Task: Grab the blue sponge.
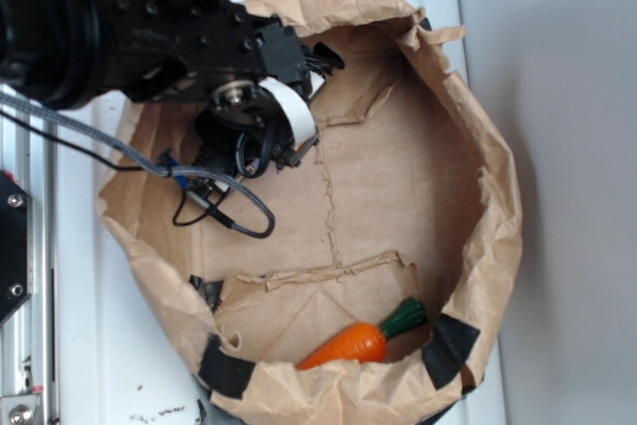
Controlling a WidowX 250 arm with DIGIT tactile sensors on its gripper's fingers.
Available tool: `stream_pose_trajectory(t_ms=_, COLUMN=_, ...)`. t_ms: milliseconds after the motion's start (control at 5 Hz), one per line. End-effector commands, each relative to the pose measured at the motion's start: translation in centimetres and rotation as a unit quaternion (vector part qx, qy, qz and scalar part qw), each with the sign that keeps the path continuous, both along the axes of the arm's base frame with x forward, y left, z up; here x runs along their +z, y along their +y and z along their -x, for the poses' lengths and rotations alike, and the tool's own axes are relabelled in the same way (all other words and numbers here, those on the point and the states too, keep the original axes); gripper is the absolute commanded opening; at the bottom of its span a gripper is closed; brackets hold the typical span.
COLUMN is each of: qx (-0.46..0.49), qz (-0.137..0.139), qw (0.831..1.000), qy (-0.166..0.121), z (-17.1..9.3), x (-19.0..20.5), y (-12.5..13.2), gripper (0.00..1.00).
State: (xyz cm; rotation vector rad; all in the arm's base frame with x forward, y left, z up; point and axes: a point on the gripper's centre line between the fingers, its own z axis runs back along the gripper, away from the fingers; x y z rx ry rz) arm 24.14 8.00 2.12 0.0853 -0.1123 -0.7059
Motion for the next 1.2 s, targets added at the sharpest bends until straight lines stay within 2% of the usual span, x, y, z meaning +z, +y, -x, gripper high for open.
stream_pose_trajectory(t_ms=0, qx=0.034, qz=0.041, qw=0.999, qy=-0.007, z=-1.6, x=4.5, y=0.0, gripper=0.0)
stream_pose_trajectory(t_ms=200, qx=0.073, qz=0.061, qw=0.996, qy=-0.002, z=-2.1, x=7.6, y=0.0, gripper=0.0)
stream_pose_trajectory(t_ms=400, qx=0.157, qz=0.067, qw=0.985, qy=-0.034, z=-2.4, x=11.0, y=-0.1, gripper=0.0)
stream_pose_trajectory(t_ms=600, qx=0.2, qz=0.108, qw=0.971, qy=-0.07, z=-1.9, x=15.1, y=-0.4, gripper=0.0)
stream_pose_trajectory(t_ms=800, qx=0.239, qz=0.092, qw=0.963, qy=-0.078, z=-1.1, x=16.4, y=-1.1, gripper=0.0)
stream_pose_trajectory(t_ms=1000, qx=0.23, qz=0.031, qw=0.966, qy=-0.11, z=-1.1, x=15.3, y=-1.7, gripper=0.68)
